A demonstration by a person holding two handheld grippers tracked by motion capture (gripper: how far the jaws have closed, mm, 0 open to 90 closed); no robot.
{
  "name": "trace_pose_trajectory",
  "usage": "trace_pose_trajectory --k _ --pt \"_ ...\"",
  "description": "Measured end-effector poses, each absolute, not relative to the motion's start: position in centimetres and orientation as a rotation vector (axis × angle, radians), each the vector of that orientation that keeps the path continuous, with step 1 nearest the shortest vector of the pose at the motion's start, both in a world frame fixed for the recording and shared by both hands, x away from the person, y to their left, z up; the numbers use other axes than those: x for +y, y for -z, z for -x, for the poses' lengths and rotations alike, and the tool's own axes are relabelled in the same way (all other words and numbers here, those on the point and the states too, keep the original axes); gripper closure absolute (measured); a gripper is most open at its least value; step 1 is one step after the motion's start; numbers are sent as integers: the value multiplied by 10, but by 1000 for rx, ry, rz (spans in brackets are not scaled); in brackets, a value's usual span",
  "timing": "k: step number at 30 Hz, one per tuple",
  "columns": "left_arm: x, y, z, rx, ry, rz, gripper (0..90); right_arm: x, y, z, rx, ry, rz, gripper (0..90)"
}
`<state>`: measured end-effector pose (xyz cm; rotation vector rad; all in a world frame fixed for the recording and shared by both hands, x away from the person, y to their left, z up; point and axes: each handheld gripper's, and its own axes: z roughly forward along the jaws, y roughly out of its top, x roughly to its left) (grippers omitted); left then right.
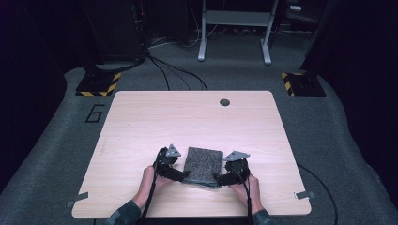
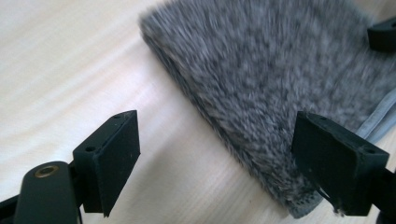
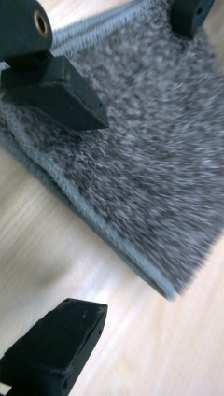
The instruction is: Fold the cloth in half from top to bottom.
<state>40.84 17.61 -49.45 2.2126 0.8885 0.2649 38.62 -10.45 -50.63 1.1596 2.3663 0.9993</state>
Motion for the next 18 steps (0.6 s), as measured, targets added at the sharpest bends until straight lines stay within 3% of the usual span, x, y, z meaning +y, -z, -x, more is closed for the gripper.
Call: trace_pose_trajectory --k 6,12,18 --pt "166 478 -435 939 -337 -2176 149 -98 481 -401 2335 -1012 -1113 103" --pt "153 505 -465 1038 -351 -2253 150 -91 497 -441 2311 -934 -1217 106" --pt "151 511 -464 1062 -392 -2257 148 -90 516 -458 2337 -854 -1255 64"
